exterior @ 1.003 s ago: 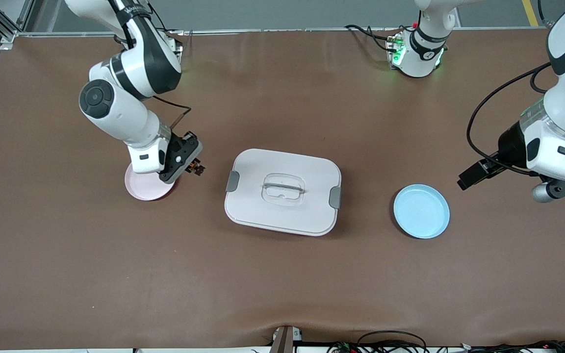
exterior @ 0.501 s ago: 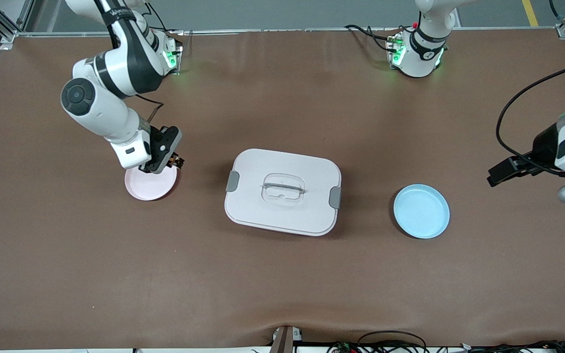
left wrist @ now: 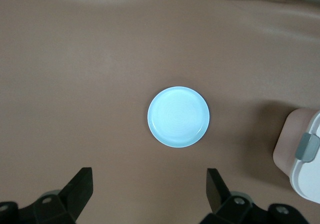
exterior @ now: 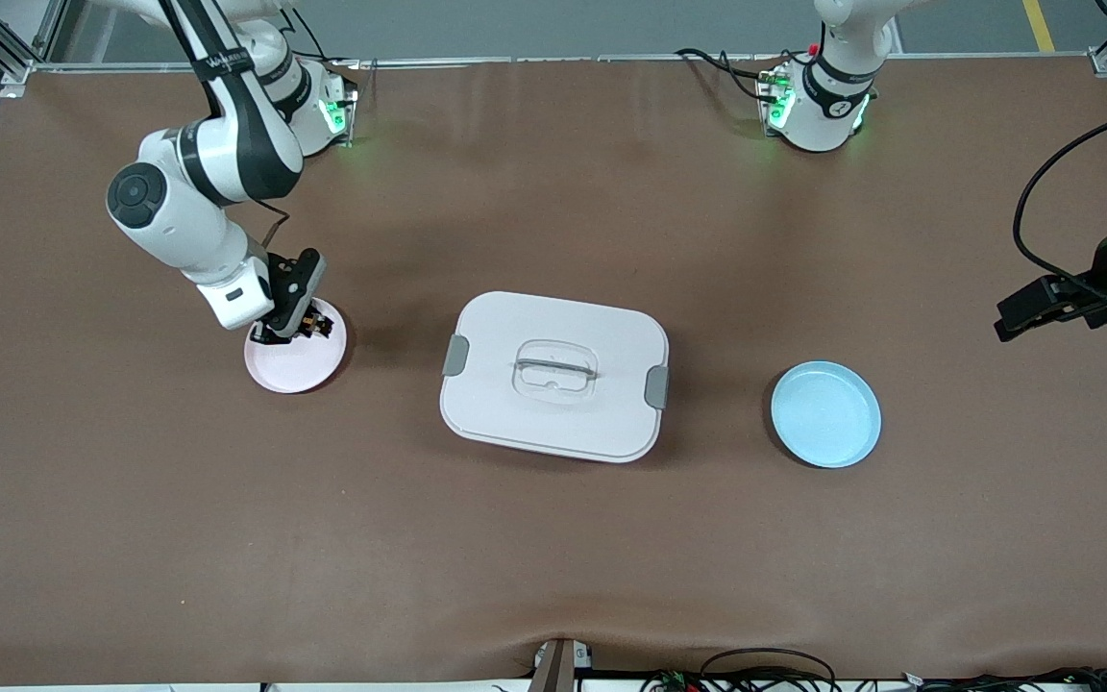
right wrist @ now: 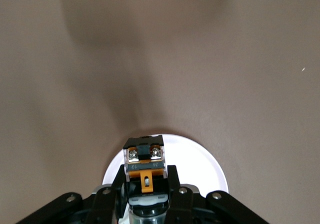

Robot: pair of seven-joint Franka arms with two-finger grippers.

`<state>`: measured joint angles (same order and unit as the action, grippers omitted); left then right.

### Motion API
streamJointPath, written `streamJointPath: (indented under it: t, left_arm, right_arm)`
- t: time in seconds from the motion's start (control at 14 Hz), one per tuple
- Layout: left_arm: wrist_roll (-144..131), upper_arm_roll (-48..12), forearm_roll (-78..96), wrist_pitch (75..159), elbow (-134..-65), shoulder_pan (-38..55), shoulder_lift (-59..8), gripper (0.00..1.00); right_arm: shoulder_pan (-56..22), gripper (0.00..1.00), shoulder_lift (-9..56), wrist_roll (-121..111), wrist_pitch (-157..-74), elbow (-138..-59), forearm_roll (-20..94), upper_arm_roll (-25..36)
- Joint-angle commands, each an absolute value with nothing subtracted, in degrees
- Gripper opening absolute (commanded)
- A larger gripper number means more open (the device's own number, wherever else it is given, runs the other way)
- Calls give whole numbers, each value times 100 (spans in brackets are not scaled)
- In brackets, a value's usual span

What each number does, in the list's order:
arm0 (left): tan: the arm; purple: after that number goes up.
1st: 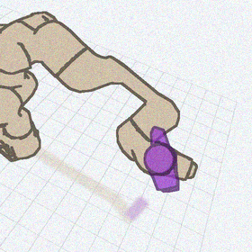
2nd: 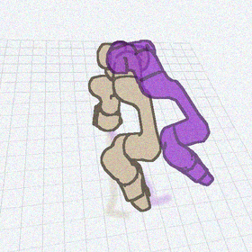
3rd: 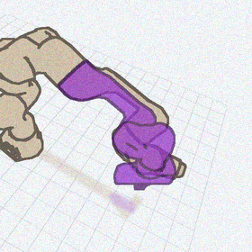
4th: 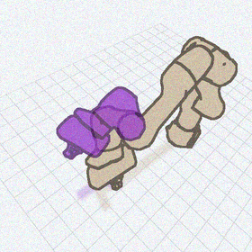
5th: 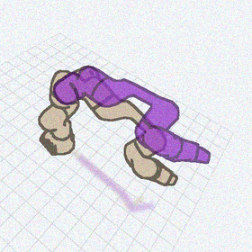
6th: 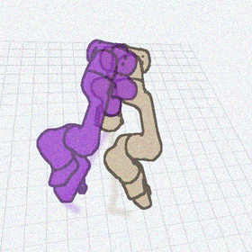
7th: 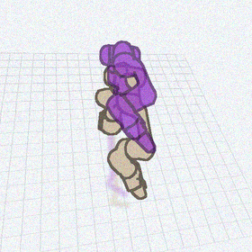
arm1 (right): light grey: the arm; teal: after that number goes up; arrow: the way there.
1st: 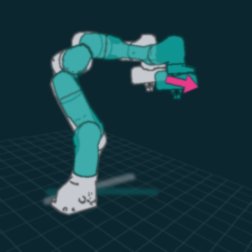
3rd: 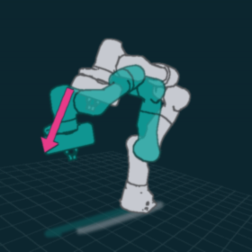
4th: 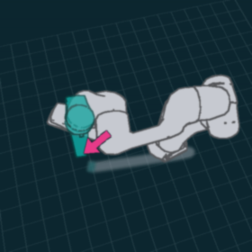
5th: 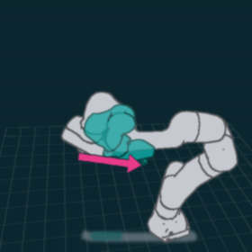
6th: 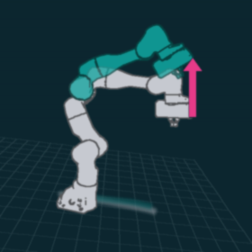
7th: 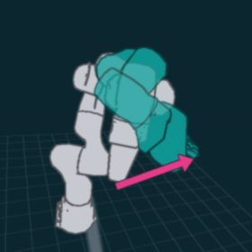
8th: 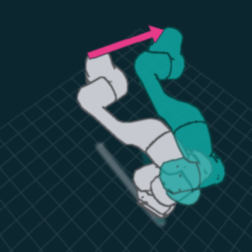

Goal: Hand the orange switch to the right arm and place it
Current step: 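Carry the switch with the right gripper and lower it onto the white plate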

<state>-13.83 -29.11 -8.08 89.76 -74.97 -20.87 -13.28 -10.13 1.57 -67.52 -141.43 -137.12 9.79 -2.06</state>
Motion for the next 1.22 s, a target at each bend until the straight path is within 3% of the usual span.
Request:
streamJointPath:
  t: [0.0,0.29,0.5,0.79,1.15]
  left_arm:
    - [-1065,-2674,-879,8868,-7620,-1996,-994,100]
    - [-695,-1076,-774,8491,-7716,-470,-678,100]
    - [-554,-371,-353,8508,-8050,96,-361,100]
    - [-396,227,-290,8700,-8576,658,69,100]
    - [-325,281,-194,9018,-9386,686,641,100]
  right_arm:
    - [-835,0,-70,-7188,-14701,-14246,879,-290]
    - [-747,0,113,-7453,-15020,-14335,861,-281]
    - [-536,0,447,-7655,-15415,-14335,695,-290]
    - [-387,0,904,-7778,-15880,-14335,668,-281]
    - [-229,0,1344,-8077,-16163,-14309,668,-290]
